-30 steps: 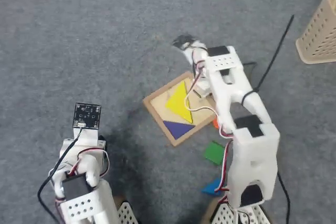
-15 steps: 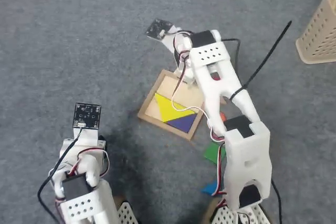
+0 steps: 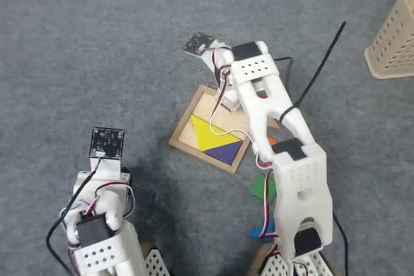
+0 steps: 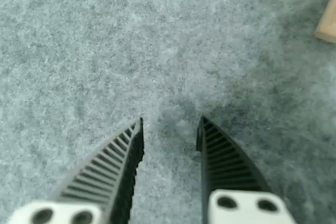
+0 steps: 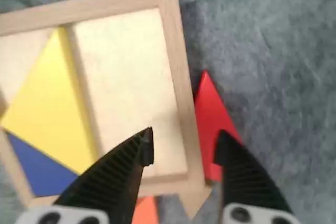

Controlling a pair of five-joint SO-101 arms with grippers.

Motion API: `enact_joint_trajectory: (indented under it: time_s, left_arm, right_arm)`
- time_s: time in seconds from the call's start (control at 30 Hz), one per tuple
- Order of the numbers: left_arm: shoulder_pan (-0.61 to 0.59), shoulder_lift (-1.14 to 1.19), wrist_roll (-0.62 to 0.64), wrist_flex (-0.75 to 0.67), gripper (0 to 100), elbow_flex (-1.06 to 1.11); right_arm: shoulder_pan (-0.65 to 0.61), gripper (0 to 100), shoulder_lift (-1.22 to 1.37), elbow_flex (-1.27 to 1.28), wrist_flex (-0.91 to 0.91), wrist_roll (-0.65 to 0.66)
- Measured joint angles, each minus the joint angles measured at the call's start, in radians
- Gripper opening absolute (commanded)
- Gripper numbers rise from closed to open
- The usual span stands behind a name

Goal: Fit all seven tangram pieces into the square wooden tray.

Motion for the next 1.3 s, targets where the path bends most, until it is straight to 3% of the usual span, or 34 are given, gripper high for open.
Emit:
enact_joint_trajectory:
  time_s: [0.17, 0.33, 0.5, 0.8, 0.9, 1.1, 1.3]
  left_arm:
    - [0.0, 0.0, 0.0, 0.0, 16, 0.0]
    - [0.0, 0.0, 0.0, 0.0, 16, 0.0]
    - [0.0, 0.0, 0.0, 0.0, 16, 0.0]
    - [0.0, 0.0, 0.0, 0.0, 16, 0.0]
    - [0.0, 0.0, 0.0, 0.0, 16, 0.0]
    - [0.0, 0.0, 0.0, 0.0, 16, 0.0]
    - [0.0, 0.0, 0.0, 0.0, 16, 0.0]
  right_arm:
    - [-0.002, 19.2, 0.126, -0.097, -0.025, 0.069]
    - [-0.003, 0.0, 0.226, -0.239, -0.025, 0.081]
    - [0.005, 0.6, 0.278, -0.376, -0.002, 0.083]
    - [-0.012, 0.6, 0.27, -0.832, 0.311, 0.169]
    - [-0.041, 0.6, 0.224, -0.908, 0.328, 0.187]
    - [-0.132, 0.6, 0.091, -0.842, 0.33, 0.19]
    - [-0.255, 0.6, -0.118, -0.516, 0.33, 0.184]
